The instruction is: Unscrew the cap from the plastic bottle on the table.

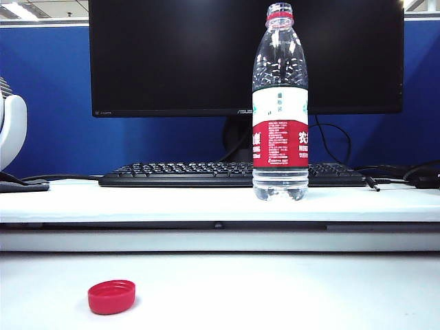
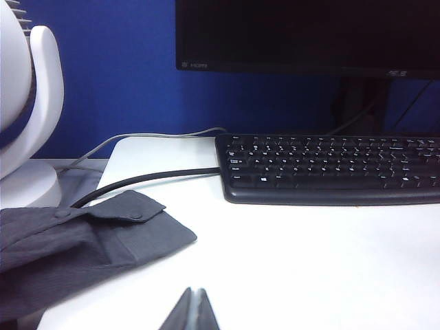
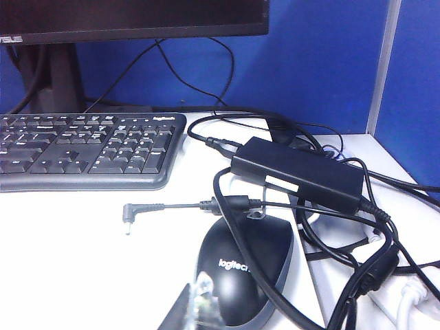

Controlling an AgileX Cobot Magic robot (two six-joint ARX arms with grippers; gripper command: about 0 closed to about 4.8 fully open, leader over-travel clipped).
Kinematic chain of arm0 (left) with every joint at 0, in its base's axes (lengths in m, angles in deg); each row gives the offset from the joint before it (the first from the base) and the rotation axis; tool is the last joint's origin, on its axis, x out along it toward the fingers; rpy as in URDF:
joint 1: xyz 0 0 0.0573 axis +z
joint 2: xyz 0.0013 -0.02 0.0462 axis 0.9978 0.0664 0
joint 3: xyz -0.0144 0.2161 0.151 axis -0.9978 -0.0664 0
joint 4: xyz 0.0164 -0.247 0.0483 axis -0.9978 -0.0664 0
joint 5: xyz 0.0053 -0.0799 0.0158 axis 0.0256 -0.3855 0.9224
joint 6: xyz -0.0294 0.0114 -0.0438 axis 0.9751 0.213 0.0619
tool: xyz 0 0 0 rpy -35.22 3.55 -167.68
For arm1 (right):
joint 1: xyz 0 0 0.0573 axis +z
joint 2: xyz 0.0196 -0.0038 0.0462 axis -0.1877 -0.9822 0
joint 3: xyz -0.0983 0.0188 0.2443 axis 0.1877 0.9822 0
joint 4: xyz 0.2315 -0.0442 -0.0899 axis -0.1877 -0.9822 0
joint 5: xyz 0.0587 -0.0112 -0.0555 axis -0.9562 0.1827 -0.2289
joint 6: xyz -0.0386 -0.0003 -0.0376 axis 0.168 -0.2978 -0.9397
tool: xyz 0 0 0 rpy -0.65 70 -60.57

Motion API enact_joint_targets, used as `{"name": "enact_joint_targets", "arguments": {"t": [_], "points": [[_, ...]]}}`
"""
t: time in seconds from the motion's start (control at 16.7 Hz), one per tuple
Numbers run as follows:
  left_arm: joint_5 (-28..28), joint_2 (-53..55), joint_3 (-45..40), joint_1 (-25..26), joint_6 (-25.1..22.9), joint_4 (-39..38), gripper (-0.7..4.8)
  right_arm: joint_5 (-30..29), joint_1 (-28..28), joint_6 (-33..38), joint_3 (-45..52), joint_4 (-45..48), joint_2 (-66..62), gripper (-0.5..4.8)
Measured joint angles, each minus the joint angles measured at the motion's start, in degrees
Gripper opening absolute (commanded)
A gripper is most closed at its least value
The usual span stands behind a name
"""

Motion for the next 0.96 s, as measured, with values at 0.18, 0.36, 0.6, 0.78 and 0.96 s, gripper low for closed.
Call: {"name": "enact_joint_targets", "arguments": {"t": [0.18, 0.36, 0.6, 0.78, 0.96], "points": [[0.0, 0.0, 0.0, 0.0, 0.0, 0.0, -0.04, 0.0, 0.2, 0.0, 0.0, 0.2, 0.0, -0.01], [0.0, 0.0, 0.0, 0.0, 0.0, 0.0, -0.04, 0.0, 0.2, 0.0, 0.0, -0.5, 0.0, -0.01], [0.0, 0.0, 0.0, 0.0, 0.0, 0.0, -0.04, 0.0, 0.2, 0.0, 0.0, -0.5, 0.0, -0.01], [0.0, 0.0, 0.0, 0.0, 0.0, 0.0, -0.04, 0.0, 0.2, 0.0, 0.0, -0.5, 0.0, -0.01], [0.0, 0.0, 0.0, 0.0, 0.0, 0.0, -0.04, 0.0, 0.2, 0.0, 0.0, -0.5, 0.0, -0.01]]}}
